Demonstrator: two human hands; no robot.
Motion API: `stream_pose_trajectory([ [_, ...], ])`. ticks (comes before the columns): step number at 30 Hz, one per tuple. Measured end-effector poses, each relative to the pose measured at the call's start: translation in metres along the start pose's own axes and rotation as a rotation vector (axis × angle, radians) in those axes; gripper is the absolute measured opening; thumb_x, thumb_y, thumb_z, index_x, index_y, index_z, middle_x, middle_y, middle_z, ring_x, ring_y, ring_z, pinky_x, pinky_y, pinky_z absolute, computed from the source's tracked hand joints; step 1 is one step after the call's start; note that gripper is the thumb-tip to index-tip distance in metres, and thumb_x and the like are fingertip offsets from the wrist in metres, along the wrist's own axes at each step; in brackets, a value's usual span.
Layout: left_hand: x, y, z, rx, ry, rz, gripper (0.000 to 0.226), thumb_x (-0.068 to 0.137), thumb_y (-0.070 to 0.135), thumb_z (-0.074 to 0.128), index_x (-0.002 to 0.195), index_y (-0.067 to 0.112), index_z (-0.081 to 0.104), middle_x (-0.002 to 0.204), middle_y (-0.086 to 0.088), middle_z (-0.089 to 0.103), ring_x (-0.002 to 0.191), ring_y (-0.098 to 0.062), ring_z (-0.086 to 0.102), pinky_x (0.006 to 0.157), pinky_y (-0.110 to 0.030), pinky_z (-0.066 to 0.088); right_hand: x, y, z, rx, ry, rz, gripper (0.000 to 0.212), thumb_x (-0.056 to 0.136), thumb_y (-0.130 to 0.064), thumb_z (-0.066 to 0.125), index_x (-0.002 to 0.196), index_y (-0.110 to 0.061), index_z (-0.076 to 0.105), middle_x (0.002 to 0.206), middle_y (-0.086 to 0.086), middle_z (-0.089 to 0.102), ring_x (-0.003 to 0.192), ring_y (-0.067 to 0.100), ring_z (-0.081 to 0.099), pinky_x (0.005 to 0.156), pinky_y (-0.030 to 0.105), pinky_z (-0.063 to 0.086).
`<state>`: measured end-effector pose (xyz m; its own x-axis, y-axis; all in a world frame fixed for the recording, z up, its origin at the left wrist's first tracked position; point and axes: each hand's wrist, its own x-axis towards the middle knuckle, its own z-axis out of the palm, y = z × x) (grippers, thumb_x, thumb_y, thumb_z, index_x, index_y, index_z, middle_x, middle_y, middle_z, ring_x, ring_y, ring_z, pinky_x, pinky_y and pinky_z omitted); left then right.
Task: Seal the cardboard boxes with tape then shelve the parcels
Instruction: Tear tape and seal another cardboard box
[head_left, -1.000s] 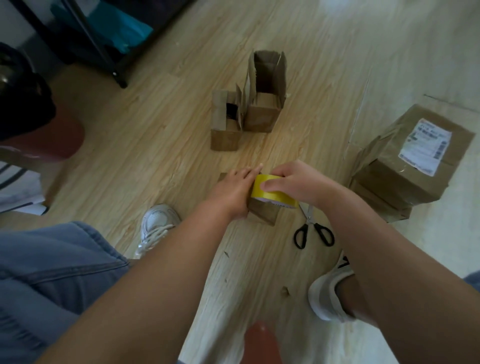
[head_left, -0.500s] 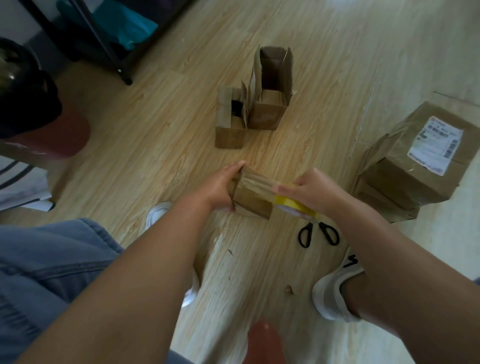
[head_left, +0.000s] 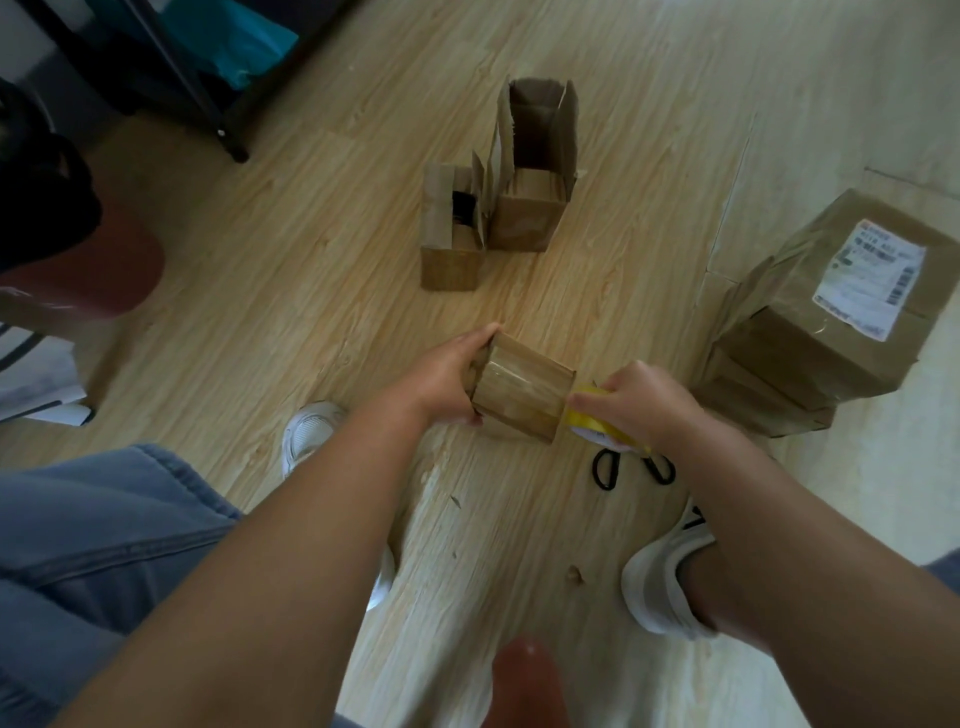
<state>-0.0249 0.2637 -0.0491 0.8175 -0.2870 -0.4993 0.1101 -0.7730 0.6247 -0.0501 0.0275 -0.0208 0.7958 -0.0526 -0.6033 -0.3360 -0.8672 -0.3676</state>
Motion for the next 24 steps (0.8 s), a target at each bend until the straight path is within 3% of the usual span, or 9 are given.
stream_pose_trajectory([
  [5, 0.003, -0.006, -0.006, -0.077, -0.035, -0.038, 0.12, 0.061, -0.006, 0.085, 0.155, 0.035, 0.021, 0.152, 0.001, 0.042, 0.14, -0.018, 0.037, 0.107, -0.033, 0.039, 0.014, -0.007, 0.012, 0.026, -0.005, 0.02, 0.051, 0.088, -0.055, 0.064, 0.067, -0.009, 0.06, 0.055, 0.0, 0.052, 0.052, 0.015, 0.049, 0.05, 0.026, 0.034],
  [10, 0.002, -0.01, -0.003, -0.016, 0.039, -0.027, 0.109, 0.069, -0.003, 0.078, 0.152, 0.039, 0.021, 0.137, 0.003, 0.053, 0.118, -0.019, 0.054, 0.088, -0.03, 0.044, 0.023, -0.018, 0.021, -0.01, 0.003, 0.05, 0.05, 0.088, -0.059, 0.062, 0.077, -0.011, 0.066, 0.067, 0.002, 0.059, 0.063, 0.019, 0.058, 0.055, 0.026, 0.039],
  [13, 0.002, -0.013, 0.001, 0.074, 0.073, -0.009, 0.104, 0.077, 0.003, 0.073, 0.154, 0.039, 0.012, 0.135, -0.003, 0.053, 0.105, -0.019, 0.057, 0.083, -0.031, 0.046, 0.024, -0.021, 0.025, -0.004, 0.022, 0.059, 0.05, 0.089, -0.058, 0.062, 0.07, -0.012, 0.06, 0.069, 0.003, 0.059, 0.064, 0.02, 0.057, 0.051, 0.027, 0.035],
  [15, -0.002, -0.014, 0.003, 0.201, 0.092, -0.039, 0.103, 0.083, 0.004, 0.067, 0.156, 0.035, 0.001, 0.147, -0.007, 0.043, 0.114, -0.023, 0.056, 0.088, -0.034, 0.047, 0.024, -0.028, 0.025, -0.011, 0.022, 0.054, 0.049, 0.09, -0.057, 0.062, 0.071, -0.012, 0.06, 0.07, 0.004, 0.059, 0.065, 0.021, 0.058, 0.051, 0.027, 0.036],
  [17, -0.009, -0.013, 0.009, 0.386, 0.171, -0.058, 0.1, 0.087, 0.001, 0.057, 0.156, 0.028, -0.011, 0.164, -0.005, 0.009, 0.144, -0.027, 0.03, 0.109, -0.04, 0.038, 0.024, -0.038, 0.026, -0.012, 0.02, 0.058, 0.047, 0.091, -0.055, 0.061, 0.071, -0.012, 0.06, 0.068, 0.002, 0.057, 0.06, 0.018, 0.054, 0.05, 0.026, 0.035],
  [19, -0.015, -0.009, 0.018, 0.543, 0.247, 0.004, 0.099, 0.087, -0.005, 0.046, 0.154, 0.022, -0.021, 0.161, 0.0, -0.026, 0.151, -0.023, -0.013, 0.123, -0.046, 0.011, 0.026, -0.048, 0.029, -0.032, 0.026, 0.061, 0.045, 0.092, -0.055, 0.061, 0.073, -0.013, 0.059, 0.07, 0.001, 0.058, 0.059, 0.016, 0.054, 0.05, 0.025, 0.035],
  [21, -0.016, -0.008, 0.029, 0.635, 0.235, 0.076, 0.1, 0.083, -0.007, 0.041, 0.149, 0.018, -0.03, 0.153, 0.0, -0.04, 0.145, -0.02, -0.032, 0.123, -0.044, -0.008, 0.028, -0.056, 0.031, -0.043, 0.029, 0.067, 0.044, 0.092, -0.055, 0.061, 0.079, -0.013, 0.061, 0.074, 0.001, 0.061, 0.062, 0.016, 0.057, 0.05, 0.025, 0.035],
  [24, -0.013, -0.016, 0.041, 0.666, 0.207, 0.098, 0.098, 0.082, -0.004, 0.037, 0.146, 0.013, -0.035, 0.152, -0.004, -0.044, 0.142, -0.02, -0.038, 0.121, -0.042, -0.014, 0.029, -0.057, 0.033, -0.023, 0.021, 0.062, 0.045, 0.092, -0.056, 0.061, 0.085, -0.012, 0.063, 0.076, 0.002, 0.063, 0.064, 0.017, 0.059, 0.049, 0.025, 0.037],
])
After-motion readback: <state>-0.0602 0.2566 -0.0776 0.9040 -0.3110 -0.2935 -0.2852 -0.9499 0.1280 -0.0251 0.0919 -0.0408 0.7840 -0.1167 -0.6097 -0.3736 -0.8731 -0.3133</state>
